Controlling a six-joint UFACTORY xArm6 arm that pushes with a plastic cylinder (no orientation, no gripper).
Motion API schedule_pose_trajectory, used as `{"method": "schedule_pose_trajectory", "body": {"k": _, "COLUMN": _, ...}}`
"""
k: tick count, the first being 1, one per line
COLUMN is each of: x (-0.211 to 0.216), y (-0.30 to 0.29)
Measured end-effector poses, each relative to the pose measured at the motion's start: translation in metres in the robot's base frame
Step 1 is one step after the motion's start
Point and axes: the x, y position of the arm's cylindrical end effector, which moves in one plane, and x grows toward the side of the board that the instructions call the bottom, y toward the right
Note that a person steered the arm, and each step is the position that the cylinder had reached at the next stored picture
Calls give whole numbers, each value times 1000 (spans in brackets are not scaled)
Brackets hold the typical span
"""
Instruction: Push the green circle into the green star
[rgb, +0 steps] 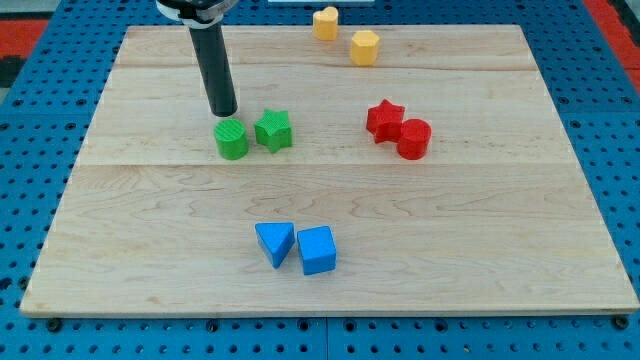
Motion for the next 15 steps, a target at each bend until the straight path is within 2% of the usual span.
{"method": "schedule_pose_trajectory", "body": {"k": 3, "x": -17, "y": 28}}
{"method": "schedule_pose_trajectory", "body": {"k": 4, "x": -16, "y": -29}}
{"method": "schedule_pose_trajectory", "body": {"k": 5, "x": 28, "y": -59}}
{"method": "schedule_pose_trajectory", "body": {"k": 6, "x": 59, "y": -27}}
{"method": "schedule_pose_trajectory", "body": {"k": 7, "x": 50, "y": 35}}
{"method": "schedule_pose_trajectory", "body": {"k": 8, "x": 37, "y": 53}}
{"method": "schedule_pose_trajectory", "body": {"k": 11, "x": 37, "y": -46}}
{"method": "schedule_pose_trajectory", "body": {"k": 13, "x": 54, "y": -49}}
{"method": "schedule_pose_trajectory", "body": {"k": 15, "x": 110, "y": 59}}
